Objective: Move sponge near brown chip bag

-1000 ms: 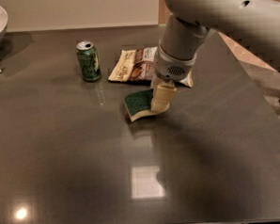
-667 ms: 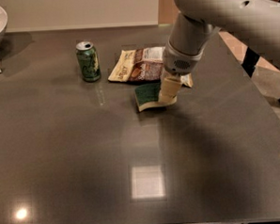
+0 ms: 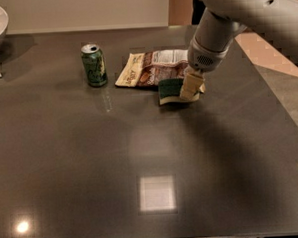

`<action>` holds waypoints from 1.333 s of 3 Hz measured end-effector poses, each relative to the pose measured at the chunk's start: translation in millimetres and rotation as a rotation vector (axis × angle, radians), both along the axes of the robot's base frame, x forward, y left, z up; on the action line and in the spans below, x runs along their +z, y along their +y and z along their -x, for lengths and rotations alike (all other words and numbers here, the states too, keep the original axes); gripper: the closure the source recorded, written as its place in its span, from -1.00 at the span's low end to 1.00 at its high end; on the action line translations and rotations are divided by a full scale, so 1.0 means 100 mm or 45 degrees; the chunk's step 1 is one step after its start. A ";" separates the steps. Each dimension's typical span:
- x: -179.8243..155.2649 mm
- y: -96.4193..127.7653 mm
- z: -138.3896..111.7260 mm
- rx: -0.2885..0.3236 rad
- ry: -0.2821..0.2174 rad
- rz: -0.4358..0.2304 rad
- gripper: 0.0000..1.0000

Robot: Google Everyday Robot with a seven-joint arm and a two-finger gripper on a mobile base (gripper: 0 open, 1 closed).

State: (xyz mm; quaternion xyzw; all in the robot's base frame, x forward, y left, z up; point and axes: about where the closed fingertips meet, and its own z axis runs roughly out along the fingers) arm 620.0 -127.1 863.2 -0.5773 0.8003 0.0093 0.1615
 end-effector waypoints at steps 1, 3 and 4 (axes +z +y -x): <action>0.07 -0.14 -0.07 -0.032 -0.017 -0.003 -0.26; 0.04 -0.12 -0.07 -0.028 -0.012 -0.003 -1.00; 0.04 -0.12 -0.07 -0.028 -0.012 -0.003 -1.00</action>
Offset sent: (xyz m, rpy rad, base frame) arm 0.0059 -0.0124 0.0057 0.0022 -0.0115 -0.0218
